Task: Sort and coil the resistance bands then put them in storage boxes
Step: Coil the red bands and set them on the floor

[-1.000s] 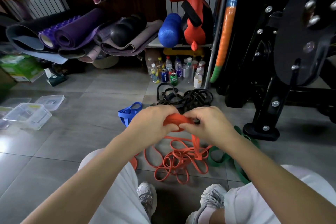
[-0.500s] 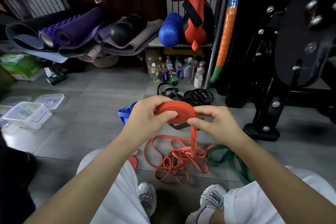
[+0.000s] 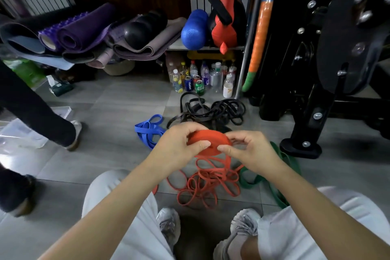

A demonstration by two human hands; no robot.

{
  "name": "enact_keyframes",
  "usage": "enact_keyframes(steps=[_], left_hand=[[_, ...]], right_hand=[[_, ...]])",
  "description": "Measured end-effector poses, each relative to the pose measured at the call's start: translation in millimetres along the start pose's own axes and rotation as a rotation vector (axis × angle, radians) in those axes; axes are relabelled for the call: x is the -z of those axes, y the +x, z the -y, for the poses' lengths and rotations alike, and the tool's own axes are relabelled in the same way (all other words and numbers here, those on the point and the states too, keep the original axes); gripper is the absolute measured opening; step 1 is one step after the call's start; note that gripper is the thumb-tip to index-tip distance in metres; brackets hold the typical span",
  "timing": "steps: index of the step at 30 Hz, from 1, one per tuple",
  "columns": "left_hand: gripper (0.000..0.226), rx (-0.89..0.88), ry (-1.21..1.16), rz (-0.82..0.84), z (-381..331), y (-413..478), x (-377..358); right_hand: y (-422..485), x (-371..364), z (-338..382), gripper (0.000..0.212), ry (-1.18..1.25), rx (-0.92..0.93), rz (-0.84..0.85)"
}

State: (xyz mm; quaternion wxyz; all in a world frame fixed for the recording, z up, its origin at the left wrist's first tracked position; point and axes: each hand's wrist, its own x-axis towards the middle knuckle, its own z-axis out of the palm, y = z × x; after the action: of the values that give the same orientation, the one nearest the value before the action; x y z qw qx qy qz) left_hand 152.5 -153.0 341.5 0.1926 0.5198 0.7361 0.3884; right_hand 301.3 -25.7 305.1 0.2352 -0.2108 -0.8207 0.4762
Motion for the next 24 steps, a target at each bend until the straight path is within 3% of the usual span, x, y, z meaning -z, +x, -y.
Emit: enact_keyframes(steps=[4,9,14,19,22,24], left_hand=[[0.021,-0.021,0.209,0.054,-5.7,-2.7,-2.7],[0.020,0.001,0.358,0.130,-7.1,-5.3,-4.4],[0.014,0.056,0.147,0.029,-1.3,-9.3,-7.8],[0.030,0.100,-0.045,-0.020,7.0,-17.1,-11.0],[0.025,0.132,-0.042,0.025,10.4,-19.6,-12.3],[0.016,0.154,0.081,0.121,10.1,-18.2,-9.9]], right_hand=[[-7.4,1.4,-3.7,0.014,-0.203,0.040,0.049],[-11.1,4.1,-1.0,0.016,-0.255,0.090,0.030],[-9.3,6.3,-0.6,0.013,-0.194,0.043,0.055],[-15.6,5.5,-6.2,0.025,-0.061,-0.031,0.078],[-19.3,2.3,-11.7,0.029,-0.087,-0.013,0.052],[-19.3,0.2,-11.7,0.023,-0.146,0.003,0.063]])
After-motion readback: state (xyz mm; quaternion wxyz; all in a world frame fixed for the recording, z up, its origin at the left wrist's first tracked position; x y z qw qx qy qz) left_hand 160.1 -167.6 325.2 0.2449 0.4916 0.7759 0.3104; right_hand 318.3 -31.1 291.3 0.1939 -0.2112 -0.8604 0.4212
